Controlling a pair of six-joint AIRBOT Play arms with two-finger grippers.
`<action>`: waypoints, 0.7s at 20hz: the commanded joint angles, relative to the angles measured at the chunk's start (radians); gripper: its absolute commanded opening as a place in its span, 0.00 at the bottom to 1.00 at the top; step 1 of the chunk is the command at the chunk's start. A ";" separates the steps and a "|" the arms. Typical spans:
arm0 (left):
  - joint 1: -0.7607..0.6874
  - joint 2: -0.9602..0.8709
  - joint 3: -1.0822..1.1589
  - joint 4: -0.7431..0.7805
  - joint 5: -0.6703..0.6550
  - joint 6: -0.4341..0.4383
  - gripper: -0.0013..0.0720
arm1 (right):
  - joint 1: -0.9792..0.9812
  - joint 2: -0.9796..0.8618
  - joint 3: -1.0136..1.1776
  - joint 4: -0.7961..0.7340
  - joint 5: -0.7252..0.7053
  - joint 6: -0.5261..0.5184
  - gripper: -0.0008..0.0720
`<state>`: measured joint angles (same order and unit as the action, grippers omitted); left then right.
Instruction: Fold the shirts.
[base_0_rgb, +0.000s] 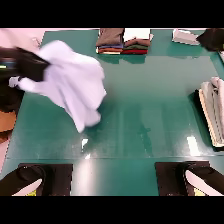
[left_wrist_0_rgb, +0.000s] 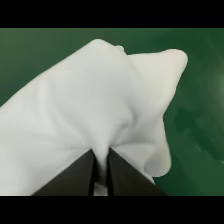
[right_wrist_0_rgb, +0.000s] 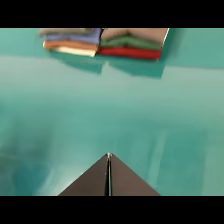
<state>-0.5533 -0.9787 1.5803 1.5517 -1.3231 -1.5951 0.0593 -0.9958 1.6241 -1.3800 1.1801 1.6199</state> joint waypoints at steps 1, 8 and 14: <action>-0.213 -0.212 0.025 -0.016 0.016 0.027 0.05 | -0.019 -0.039 0.092 0.000 0.058 0.003 0.03; -0.376 -0.482 0.039 -0.040 0.227 0.132 0.70 | -0.018 -0.096 0.101 0.000 0.179 0.003 0.03; -0.072 -0.492 0.068 -0.034 0.084 0.081 0.71 | -0.018 -0.098 0.101 0.000 0.190 0.003 0.03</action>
<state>-0.7509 -1.4517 1.6421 1.5227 -1.1866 -1.4807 0.0418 -1.0912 1.7241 -1.3808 1.3529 1.6230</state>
